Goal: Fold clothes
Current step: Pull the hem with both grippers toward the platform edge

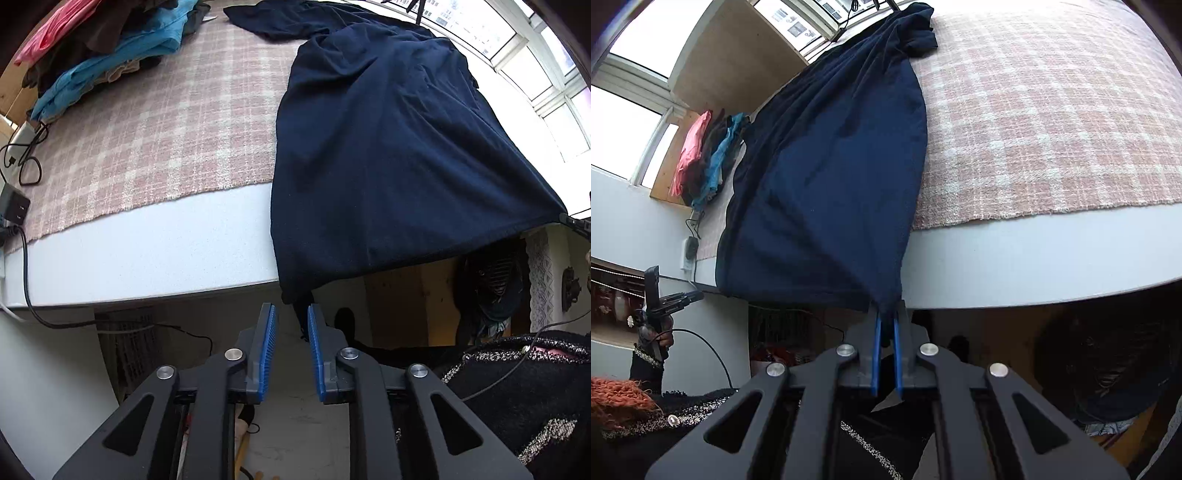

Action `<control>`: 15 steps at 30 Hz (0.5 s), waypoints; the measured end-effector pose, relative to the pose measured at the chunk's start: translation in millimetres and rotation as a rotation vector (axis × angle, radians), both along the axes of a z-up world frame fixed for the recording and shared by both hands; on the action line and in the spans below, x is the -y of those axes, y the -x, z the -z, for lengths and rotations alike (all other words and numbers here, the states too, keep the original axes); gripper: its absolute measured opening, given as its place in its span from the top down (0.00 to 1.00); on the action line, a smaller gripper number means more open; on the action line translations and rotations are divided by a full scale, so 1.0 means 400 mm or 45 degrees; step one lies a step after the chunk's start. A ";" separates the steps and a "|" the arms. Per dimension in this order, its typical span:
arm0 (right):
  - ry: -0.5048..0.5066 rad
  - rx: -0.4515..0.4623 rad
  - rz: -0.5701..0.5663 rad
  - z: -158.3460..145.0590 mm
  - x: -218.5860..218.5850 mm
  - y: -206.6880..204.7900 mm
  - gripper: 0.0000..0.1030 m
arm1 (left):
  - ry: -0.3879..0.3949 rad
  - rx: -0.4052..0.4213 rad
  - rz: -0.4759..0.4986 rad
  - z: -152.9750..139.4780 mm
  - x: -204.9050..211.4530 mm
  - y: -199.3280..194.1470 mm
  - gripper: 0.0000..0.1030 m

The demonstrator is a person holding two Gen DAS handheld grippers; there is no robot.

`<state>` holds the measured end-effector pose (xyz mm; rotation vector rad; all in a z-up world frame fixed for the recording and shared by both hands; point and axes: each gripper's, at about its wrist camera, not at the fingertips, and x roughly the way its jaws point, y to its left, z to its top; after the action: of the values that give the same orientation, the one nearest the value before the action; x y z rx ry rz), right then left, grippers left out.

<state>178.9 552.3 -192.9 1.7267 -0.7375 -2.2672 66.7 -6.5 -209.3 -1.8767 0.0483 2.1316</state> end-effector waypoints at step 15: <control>-0.065 0.094 -0.086 0.059 0.048 0.038 0.94 | -0.160 0.126 -0.175 0.138 0.008 0.015 0.60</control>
<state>163.8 533.2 -216.6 1.8381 -0.6304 -2.2064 60.8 -9.5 -264.5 -1.9588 -0.2370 2.0715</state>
